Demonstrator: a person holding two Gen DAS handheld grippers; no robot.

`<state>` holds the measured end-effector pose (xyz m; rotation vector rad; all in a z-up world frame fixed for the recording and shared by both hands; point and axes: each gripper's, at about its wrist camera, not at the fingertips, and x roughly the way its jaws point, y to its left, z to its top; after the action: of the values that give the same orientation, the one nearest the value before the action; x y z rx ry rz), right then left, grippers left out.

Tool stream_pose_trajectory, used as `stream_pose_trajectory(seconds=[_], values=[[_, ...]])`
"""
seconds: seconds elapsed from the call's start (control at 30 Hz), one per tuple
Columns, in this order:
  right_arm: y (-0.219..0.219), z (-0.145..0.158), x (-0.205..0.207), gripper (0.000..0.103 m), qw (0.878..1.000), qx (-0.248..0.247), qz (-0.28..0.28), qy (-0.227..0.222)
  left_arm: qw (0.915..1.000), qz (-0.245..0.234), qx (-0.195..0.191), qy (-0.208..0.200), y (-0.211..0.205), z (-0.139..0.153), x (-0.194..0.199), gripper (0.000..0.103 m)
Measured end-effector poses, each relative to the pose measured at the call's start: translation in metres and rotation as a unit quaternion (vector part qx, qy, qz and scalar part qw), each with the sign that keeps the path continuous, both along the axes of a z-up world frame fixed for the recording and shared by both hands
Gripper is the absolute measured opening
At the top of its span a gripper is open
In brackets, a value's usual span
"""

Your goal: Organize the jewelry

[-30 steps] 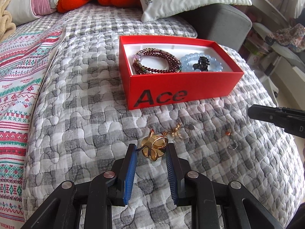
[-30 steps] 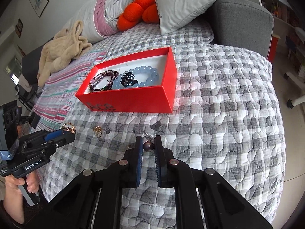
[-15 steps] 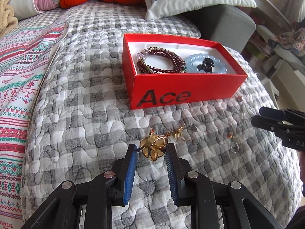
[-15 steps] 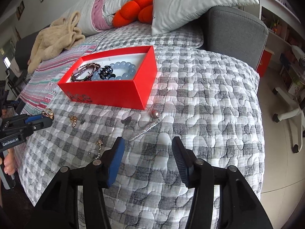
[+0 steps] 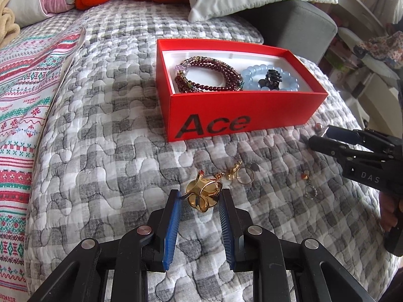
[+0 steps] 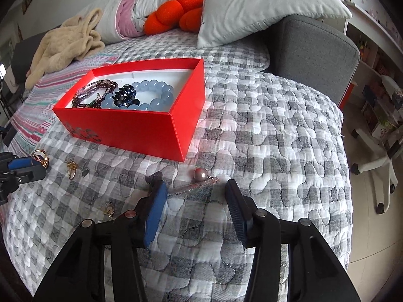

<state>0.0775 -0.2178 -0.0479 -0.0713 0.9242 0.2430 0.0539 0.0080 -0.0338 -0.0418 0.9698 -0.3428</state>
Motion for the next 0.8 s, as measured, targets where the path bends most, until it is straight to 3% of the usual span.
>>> stream_pose_trajectory(seconds=[0.33,0.43,0.8], values=[[-0.02,0.003,0.004,0.049,0.997,0.08,-0.006,0.021,1.0,0.0,-0.001,0.0,-0.001,0.0,0.001,0.025],[-0.016,0.001,0.008,0.044,0.998,0.061,-0.017,0.017,1.0,-0.001,0.0,0.0,-0.002,0.0,0.001,0.024],[-0.006,0.002,0.005,0.041,0.999,0.029,-0.019,0.013,1.0,-0.001,0.001,-0.001,-0.003,0.0,0.002,0.024]])
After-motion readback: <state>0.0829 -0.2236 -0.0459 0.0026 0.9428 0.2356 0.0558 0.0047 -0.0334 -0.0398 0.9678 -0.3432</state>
